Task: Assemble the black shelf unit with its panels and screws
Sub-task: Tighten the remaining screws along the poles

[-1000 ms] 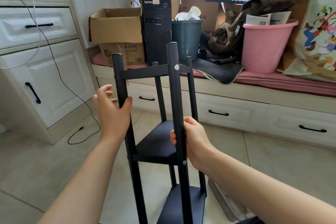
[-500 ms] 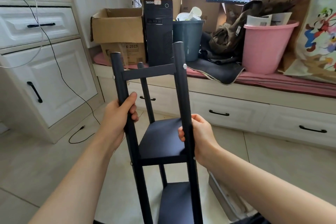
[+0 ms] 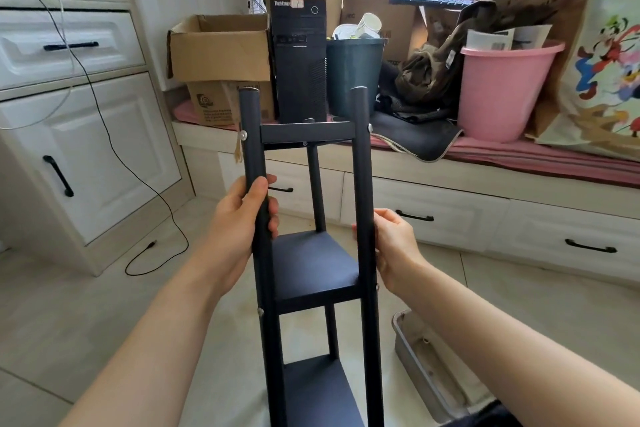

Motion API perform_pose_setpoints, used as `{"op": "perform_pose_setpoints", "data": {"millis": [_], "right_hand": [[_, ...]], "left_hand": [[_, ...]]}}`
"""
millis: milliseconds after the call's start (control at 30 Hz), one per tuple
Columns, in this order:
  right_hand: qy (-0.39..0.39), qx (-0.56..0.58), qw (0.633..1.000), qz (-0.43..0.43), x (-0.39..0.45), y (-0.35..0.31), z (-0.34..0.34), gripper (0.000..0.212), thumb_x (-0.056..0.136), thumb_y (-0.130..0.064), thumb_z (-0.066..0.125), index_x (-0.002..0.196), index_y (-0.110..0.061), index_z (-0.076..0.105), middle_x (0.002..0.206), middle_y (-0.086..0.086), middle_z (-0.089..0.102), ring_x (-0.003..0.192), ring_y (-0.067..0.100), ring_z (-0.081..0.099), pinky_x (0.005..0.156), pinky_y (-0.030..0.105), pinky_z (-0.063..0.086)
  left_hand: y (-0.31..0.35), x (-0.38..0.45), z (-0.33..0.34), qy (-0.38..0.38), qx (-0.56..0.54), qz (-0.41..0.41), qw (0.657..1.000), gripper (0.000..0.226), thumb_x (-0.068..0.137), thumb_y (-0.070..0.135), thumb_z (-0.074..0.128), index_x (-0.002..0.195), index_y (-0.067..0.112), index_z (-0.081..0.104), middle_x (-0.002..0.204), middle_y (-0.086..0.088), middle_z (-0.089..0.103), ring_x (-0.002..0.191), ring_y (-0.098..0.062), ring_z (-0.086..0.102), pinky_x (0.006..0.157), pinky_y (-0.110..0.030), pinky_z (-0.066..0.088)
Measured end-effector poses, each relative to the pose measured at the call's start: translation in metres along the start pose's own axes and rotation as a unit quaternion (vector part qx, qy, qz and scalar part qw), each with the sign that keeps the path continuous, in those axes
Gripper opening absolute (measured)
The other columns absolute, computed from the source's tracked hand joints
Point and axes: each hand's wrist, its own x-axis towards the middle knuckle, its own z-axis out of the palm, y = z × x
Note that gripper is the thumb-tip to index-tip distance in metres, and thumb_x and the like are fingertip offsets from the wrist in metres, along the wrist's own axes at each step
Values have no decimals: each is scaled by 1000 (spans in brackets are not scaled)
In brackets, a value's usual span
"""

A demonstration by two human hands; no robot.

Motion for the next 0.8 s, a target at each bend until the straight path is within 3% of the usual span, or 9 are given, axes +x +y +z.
{"op": "perform_pose_setpoints", "data": {"millis": [67, 133, 200, 267, 333, 533, 800], "right_hand": [[36, 5, 998, -42, 4, -11, -9, 19, 100, -17, 56, 86, -16, 69, 82, -1, 64, 73, 14, 53, 66, 28, 47], [77, 7, 992, -96, 3, -26, -19, 17, 97, -17, 60, 87, -20, 74, 92, -5, 69, 73, 9, 50, 70, 28, 44], [71, 20, 985, -156, -6, -39, -24, 14, 94, -17, 66, 86, -18, 78, 80, -7, 70, 64, 8, 48, 67, 28, 44], [22, 8, 977, -213, -22, -46, -22, 13, 91, -17, 69, 84, -17, 80, 62, -3, 59, 57, 12, 47, 60, 24, 47], [-31, -36, 967, -251, -39, -47, -12, 13, 90, -14, 70, 81, -15, 80, 58, 2, 58, 53, 14, 50, 55, 22, 48], [-128, -136, 949, -254, -46, -42, 20, 17, 91, -6, 67, 78, -4, 76, 63, 8, 69, 51, 18, 58, 46, 27, 46], [-121, -226, 932, -255, -17, -49, 60, 17, 92, -12, 64, 80, -13, 76, 65, 1, 70, 53, 10, 58, 52, 22, 46]], "left_hand": [[0, -1, 1, 5, 7, 4, 1000, 23, 106, 36, 46, 114, 24, 63, 72, 5, 56, 62, -14, 50, 67, -33, 44], [0, -1, 2, 8, 8, 8, 1000, 23, 106, 36, 46, 114, 23, 63, 72, 5, 56, 63, -13, 50, 66, -33, 45], [0, -1, 4, 9, 4, 12, 1000, 23, 106, 36, 46, 113, 23, 63, 71, 4, 56, 62, -13, 50, 64, -32, 44], [1, -1, 7, 11, -6, 10, 1000, 25, 105, 38, 46, 114, 22, 64, 71, 3, 55, 61, -12, 50, 62, -31, 44], [1, -2, 9, 9, -20, 5, 1000, 31, 106, 43, 42, 114, 23, 65, 72, 1, 54, 61, -13, 49, 59, -29, 43], [3, -5, 17, 13, -26, 7, 1000, 39, 108, 44, 32, 115, 24, 64, 73, -3, 53, 64, -17, 49, 58, -26, 44], [3, -1, 11, 18, -26, 19, 999, 39, 108, 43, 32, 116, 20, 62, 70, -4, 53, 63, -17, 50, 60, -29, 43]]}}
